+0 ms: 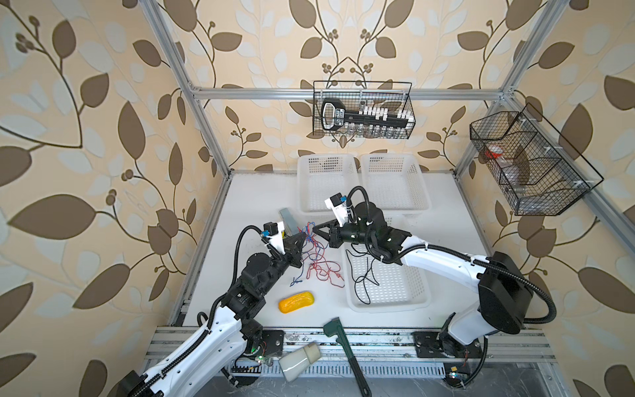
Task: Untangle the cables
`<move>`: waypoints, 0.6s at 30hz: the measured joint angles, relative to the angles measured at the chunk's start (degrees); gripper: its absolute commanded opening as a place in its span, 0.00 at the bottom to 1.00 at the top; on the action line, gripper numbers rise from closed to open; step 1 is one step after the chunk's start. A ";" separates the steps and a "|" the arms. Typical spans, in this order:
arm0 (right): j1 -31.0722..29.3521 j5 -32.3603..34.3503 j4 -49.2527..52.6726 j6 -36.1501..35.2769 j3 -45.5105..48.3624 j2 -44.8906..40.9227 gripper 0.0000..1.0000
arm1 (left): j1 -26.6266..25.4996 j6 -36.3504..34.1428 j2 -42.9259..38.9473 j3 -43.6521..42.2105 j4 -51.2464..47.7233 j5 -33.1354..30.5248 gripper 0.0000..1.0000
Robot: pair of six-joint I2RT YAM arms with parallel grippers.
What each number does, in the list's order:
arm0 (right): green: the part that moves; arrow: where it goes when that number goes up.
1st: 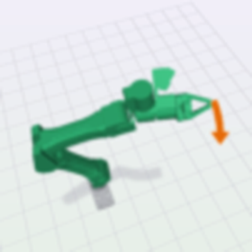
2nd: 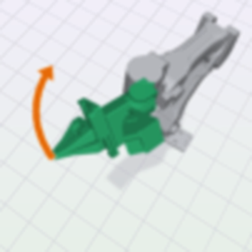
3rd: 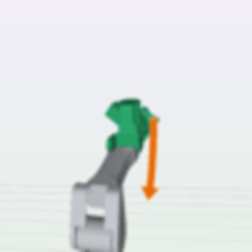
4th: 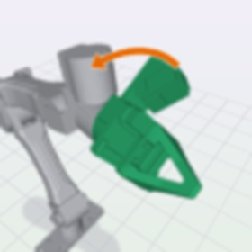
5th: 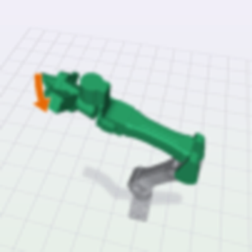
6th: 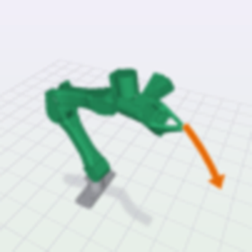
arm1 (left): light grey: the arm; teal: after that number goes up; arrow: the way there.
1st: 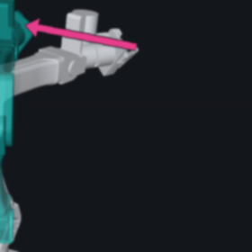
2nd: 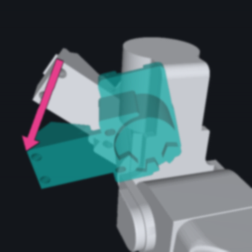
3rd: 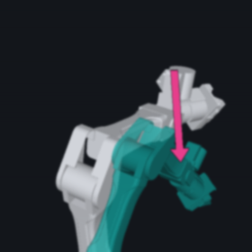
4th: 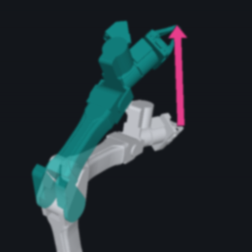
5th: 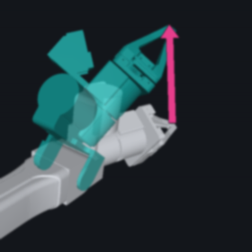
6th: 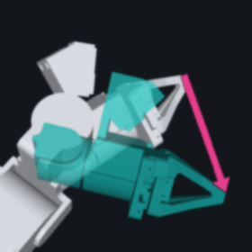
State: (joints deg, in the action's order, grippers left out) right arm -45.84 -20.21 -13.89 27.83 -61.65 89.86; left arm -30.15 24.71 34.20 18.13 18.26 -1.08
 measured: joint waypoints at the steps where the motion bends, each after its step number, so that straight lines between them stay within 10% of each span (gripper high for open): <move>1: -0.13 0.24 -0.39 0.17 0.46 -0.24 0.00 | -0.17 0.48 -0.07 0.00 -0.02 -0.39 0.00; 12: -1.03 6.67 -1.68 1.05 6.25 -1.20 0.00 | 1.36 5.33 -0.63 0.02 -0.46 -12.98 0.00; 18: -1.03 6.51 -1.14 -2.75 5.97 -1.27 0.19 | 1.38 5.09 0.68 1.22 -0.46 -10.80 0.00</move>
State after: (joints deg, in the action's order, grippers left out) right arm -46.87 -13.69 -15.03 25.08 -55.68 88.60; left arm -28.77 29.80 34.87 19.35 17.80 -11.88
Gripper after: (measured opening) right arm 0.149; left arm 0.048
